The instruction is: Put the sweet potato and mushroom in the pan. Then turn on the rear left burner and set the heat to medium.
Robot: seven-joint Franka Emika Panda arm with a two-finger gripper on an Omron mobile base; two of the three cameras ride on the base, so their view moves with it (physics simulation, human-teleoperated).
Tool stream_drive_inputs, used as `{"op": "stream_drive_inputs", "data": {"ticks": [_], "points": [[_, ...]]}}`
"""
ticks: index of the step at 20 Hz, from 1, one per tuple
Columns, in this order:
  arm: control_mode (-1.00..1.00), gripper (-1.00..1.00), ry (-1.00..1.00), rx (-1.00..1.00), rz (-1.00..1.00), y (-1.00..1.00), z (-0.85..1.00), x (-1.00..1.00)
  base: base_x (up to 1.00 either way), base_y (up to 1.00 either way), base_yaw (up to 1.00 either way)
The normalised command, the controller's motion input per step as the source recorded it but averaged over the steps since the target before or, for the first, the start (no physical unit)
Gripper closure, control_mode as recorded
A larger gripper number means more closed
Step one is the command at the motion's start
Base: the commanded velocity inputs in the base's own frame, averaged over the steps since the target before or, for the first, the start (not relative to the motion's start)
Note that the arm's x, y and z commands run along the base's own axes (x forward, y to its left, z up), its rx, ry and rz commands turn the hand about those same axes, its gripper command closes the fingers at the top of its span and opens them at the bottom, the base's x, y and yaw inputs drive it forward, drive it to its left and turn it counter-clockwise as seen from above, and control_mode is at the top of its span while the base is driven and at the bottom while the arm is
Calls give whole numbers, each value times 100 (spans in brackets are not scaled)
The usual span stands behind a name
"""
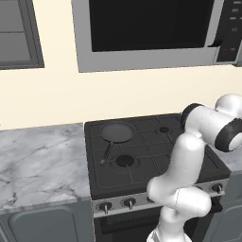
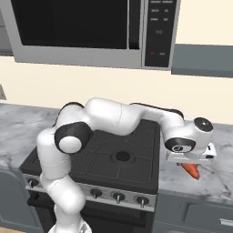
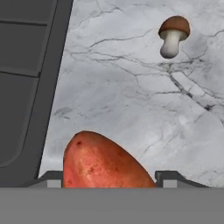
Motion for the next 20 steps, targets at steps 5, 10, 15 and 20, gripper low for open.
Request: {"op": "stream_drive_inputs", "data": {"ticks": [5, 10, 15, 20], "points": [[-100, 100, 1, -11, 0, 100, 40, 20, 0, 0, 0], [-100, 100, -1, -3, 0, 100, 66, 9, 0, 0, 0], [-100, 100, -11, -1, 0, 100, 54, 3, 0, 0, 0], [-100, 100, -27, 2, -3, 100, -7, -10, 0, 0, 0]]}}
